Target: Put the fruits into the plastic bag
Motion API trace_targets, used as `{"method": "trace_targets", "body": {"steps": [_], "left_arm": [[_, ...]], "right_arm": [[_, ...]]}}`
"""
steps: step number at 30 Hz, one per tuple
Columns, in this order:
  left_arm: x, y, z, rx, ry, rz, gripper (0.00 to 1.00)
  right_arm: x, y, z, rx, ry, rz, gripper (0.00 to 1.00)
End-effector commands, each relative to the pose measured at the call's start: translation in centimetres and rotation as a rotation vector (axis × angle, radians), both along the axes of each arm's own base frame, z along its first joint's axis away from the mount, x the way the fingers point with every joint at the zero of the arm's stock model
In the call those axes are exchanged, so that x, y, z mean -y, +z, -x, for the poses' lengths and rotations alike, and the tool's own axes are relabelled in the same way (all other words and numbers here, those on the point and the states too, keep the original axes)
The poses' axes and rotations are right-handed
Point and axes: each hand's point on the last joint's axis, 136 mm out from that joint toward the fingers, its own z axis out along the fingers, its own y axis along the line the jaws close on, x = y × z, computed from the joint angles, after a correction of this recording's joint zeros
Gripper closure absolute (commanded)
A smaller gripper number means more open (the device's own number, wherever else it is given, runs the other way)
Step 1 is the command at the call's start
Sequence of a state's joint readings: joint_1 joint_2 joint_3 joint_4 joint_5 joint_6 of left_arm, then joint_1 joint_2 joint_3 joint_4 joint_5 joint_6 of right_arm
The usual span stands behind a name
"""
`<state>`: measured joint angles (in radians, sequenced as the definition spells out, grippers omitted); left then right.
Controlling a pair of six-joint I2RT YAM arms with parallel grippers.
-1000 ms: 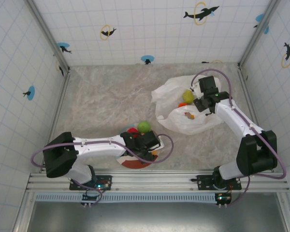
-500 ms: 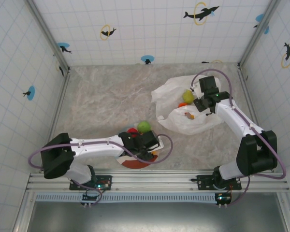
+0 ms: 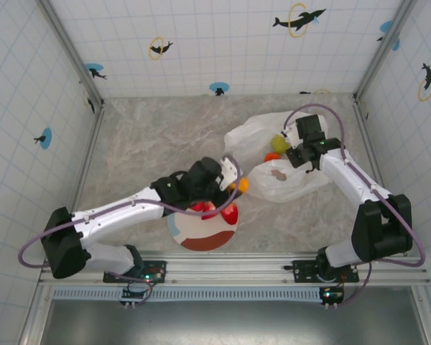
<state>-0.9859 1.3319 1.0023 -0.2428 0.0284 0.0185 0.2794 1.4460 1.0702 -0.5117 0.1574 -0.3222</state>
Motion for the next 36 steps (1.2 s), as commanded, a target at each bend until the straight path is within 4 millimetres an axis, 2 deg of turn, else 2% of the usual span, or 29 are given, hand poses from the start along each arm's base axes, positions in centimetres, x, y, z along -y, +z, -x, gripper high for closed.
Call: {"method": "trace_targets", "body": {"steps": [1,3,7,12,16,20,26,31,36], "left_arm": [[2.9,4.2,-4.6,0.053,0.07,0.184,0.42],[4.2,4.0,-6.5,0.048,0.087,0.18,0.42],[7.2,1.9,-9.3,0.039,0.074,0.121,0.43],[10.7,-0.7,-11.1,0.009,0.015,0.099,0.43],[13.3,-2.7,-10.0,-0.08,-0.092,0.128,0.42],[14.8,-4.3,-9.6,-0.128,-0.118,0.147,0.42],[17.0,-5.3,-8.6,-0.187,-0.152,0.203,0.42],[18.2,-6.0,-9.5,-0.2,-0.119,0.233,0.42],[18.8,-6.1,-10.5,-0.202,-0.07,0.299,0.42]], "right_arm": [[-0.4,0.6,0.4,0.028,0.008,-0.045,0.99],[-0.5,0.6,0.5,0.023,0.012,-0.052,0.99],[-1.0,0.9,0.7,0.029,0.025,-0.106,0.99],[-2.1,1.4,0.9,0.047,0.039,-0.218,0.99],[-2.8,2.0,1.0,0.057,0.032,-0.335,0.99],[-3.6,2.9,1.0,0.082,0.031,-0.477,0.99],[-3.9,4.1,0.8,0.083,0.002,-0.626,0.99],[-3.9,5.4,0.8,0.083,-0.02,-0.709,0.99],[-3.6,5.3,0.8,0.057,-0.066,-0.761,0.99]]}}
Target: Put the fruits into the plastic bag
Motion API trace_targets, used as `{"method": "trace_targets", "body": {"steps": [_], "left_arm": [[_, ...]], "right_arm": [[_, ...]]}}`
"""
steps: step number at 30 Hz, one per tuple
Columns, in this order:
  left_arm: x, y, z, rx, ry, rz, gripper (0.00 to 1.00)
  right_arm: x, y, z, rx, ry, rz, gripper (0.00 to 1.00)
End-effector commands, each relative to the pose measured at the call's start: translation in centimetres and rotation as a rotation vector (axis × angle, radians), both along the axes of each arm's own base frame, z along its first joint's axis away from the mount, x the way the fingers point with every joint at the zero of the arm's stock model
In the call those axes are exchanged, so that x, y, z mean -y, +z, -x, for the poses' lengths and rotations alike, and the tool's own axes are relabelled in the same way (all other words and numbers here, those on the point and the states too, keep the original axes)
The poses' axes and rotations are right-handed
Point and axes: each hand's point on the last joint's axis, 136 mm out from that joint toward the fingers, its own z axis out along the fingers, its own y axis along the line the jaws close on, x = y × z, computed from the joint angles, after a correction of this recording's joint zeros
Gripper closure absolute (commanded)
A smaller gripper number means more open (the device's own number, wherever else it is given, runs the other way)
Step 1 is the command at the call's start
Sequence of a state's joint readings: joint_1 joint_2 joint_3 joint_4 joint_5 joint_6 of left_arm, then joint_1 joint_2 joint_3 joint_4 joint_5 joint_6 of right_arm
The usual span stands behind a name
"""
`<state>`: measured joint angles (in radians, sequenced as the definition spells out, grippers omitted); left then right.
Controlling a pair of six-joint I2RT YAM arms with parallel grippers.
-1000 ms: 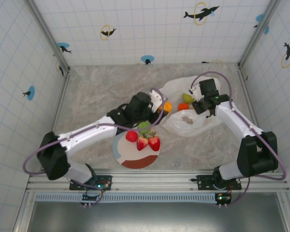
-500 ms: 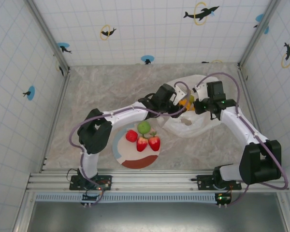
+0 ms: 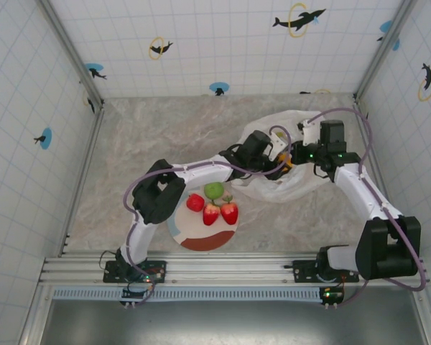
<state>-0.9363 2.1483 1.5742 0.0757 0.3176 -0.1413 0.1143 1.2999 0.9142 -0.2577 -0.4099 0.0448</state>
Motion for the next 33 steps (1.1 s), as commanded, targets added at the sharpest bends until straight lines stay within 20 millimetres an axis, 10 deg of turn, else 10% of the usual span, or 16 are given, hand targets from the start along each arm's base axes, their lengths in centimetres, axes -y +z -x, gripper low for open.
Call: {"method": "trace_targets", "body": {"steps": [1,33], "left_arm": [[1.2,1.5,-1.2,0.001,0.045,0.108,0.41],[2.5,-3.9,-0.6,-0.18,0.054,0.13,0.2]], "right_arm": [[-0.4,1.2,0.1,0.007,-0.009,-0.087,0.99],[1.4,-0.6,-0.5,-0.086,-0.103,-0.174,1.0]]}}
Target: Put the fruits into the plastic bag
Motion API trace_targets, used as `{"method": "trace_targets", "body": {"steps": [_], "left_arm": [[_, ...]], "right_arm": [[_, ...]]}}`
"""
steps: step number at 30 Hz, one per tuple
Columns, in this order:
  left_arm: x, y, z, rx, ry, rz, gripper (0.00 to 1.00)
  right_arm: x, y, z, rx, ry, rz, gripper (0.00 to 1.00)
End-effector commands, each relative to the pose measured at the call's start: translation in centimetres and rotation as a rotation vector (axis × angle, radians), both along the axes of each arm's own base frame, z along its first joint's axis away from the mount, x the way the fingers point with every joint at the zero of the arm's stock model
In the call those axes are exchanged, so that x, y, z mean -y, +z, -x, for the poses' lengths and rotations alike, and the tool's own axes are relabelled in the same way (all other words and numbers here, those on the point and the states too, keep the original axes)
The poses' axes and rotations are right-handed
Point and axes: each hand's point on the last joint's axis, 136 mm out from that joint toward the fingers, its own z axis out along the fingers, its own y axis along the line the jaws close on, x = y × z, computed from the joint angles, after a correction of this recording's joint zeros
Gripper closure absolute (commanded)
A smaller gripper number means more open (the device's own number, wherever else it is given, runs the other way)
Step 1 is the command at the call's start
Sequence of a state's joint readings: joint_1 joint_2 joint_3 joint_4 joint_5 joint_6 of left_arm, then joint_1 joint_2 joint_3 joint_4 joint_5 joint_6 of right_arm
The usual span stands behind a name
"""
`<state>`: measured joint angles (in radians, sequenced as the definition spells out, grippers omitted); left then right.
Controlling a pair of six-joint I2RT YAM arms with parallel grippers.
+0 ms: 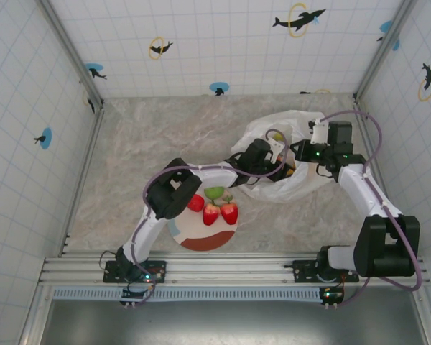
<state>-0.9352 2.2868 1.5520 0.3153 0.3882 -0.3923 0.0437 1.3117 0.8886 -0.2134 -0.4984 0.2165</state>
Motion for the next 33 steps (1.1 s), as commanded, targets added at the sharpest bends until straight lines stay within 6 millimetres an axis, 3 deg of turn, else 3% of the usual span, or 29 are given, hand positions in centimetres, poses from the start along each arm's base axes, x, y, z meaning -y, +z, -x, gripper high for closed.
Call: {"method": "trace_targets", "body": {"steps": [1,10,19,28,33], "left_arm": [[0.3,0.2,-0.5,0.014,-0.005,-0.005,0.19],[-0.2,3.3,-0.8,0.043,0.007,0.018,0.13],[-2.5,7.1,-1.2,0.094,0.065,0.061,0.12],[-5.6,8.9,-1.7,0.161,0.169,0.019,0.13],[-6.8,10.3,-0.5,0.139,0.155,0.045,0.14]], "right_arm": [[0.2,-0.4,-0.1,0.001,0.001,-0.008,1.0],[1.0,-0.8,0.2,-0.005,-0.001,0.004,1.0],[1.1,-1.2,0.9,-0.014,0.035,0.009,1.0],[1.1,-1.3,1.0,-0.014,0.045,0.006,1.0],[1.2,-1.7,1.1,-0.022,0.041,0.01,1.0]]}}
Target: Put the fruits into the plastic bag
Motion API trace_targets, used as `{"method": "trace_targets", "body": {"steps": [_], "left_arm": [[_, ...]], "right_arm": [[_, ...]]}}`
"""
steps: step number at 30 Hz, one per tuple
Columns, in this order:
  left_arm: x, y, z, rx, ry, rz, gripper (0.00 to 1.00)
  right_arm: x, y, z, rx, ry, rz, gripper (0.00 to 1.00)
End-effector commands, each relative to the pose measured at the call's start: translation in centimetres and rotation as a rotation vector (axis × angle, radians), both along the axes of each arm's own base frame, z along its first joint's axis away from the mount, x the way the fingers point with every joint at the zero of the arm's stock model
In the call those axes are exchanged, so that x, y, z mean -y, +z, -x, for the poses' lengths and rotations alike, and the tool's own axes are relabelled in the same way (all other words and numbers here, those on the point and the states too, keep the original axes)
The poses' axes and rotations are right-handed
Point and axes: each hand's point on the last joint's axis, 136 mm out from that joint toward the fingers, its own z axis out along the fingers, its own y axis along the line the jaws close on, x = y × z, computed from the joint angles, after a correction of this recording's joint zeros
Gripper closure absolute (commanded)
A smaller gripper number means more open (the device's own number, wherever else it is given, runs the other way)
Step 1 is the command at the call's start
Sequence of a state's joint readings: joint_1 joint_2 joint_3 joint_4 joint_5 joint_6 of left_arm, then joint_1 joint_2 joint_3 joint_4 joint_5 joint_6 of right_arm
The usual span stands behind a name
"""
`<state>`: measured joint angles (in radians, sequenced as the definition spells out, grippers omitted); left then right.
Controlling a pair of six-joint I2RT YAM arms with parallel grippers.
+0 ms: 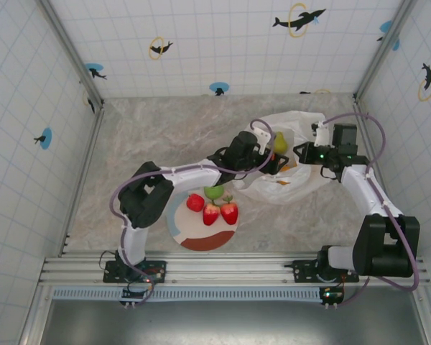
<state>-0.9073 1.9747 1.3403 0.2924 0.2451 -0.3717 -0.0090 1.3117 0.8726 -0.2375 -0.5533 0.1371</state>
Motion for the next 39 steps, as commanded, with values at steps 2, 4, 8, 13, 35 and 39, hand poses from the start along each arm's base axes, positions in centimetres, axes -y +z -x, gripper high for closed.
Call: {"method": "trace_targets", "body": {"steps": [2,4,8,13,35,39], "left_arm": [[-1.4,3.0,1.1,0.004,-0.016,0.039,0.15],[-2.0,3.8,2.4,-0.023,-0.046,0.056,0.15],[-3.6,4.6,5.2,-0.076,-0.111,0.059,0.15],[-8.1,4.3,7.2,-0.121,-0.081,0.013,0.15],[-7.4,-3.2,11.3,-0.059,-0.207,-0.198,0.15],[-5.2,-3.3,11.4,-0.077,-0.249,-0.162,0.26]], "right_arm": [[0.1,-1.1,0.6,-0.028,0.009,-0.003,1.0],[0.0,-1.1,0.5,-0.03,0.013,-0.01,1.0],[-0.1,-1.2,0.3,-0.033,0.011,-0.02,1.0],[-0.2,-0.9,0.2,-0.026,0.015,-0.018,1.0],[-0.5,-0.7,0.1,-0.037,0.024,0.082,1.0],[-0.5,-0.5,0.0,-0.034,0.025,0.082,1.0]]}}
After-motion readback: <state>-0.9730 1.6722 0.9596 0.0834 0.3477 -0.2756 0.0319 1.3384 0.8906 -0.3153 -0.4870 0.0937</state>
